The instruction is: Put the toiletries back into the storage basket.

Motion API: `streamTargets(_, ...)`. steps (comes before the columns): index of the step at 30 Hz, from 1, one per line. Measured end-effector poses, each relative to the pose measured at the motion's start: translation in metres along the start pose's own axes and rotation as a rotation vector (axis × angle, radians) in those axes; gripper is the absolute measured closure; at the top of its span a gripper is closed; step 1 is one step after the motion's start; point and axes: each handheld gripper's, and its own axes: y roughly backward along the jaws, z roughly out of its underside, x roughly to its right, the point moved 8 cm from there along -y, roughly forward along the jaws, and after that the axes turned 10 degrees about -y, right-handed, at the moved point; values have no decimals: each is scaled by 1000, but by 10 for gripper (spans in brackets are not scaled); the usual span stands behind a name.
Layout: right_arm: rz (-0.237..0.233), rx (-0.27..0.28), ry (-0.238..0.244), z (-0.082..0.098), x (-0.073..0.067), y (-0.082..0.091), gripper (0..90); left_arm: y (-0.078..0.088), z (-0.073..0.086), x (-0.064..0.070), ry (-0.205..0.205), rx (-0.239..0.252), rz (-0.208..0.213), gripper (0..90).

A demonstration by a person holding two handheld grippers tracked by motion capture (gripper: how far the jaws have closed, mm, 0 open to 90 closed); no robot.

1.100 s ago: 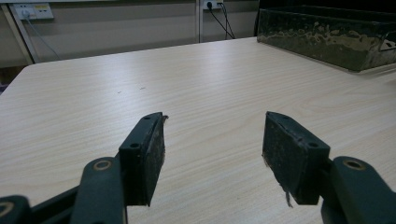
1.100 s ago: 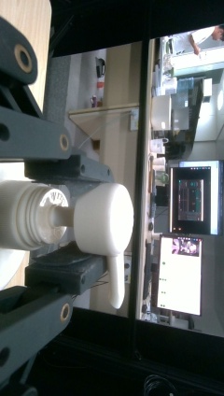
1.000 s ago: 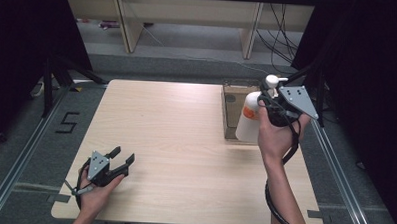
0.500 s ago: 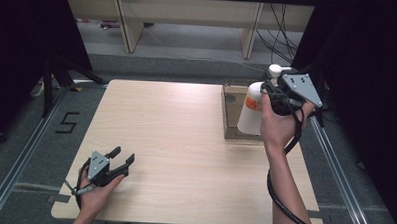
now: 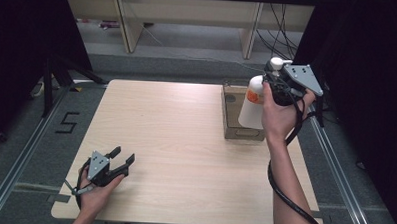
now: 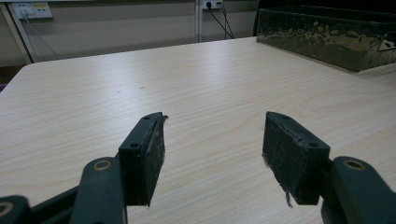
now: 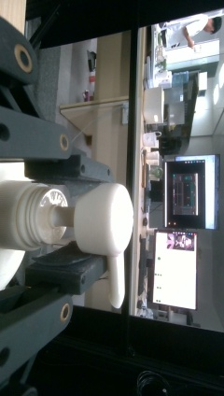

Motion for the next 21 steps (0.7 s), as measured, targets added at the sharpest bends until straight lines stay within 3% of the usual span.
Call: streamTargets(21, 25, -58, -1, 13, 12, -30, 603, 0, 0, 0, 0, 0, 0, 386)
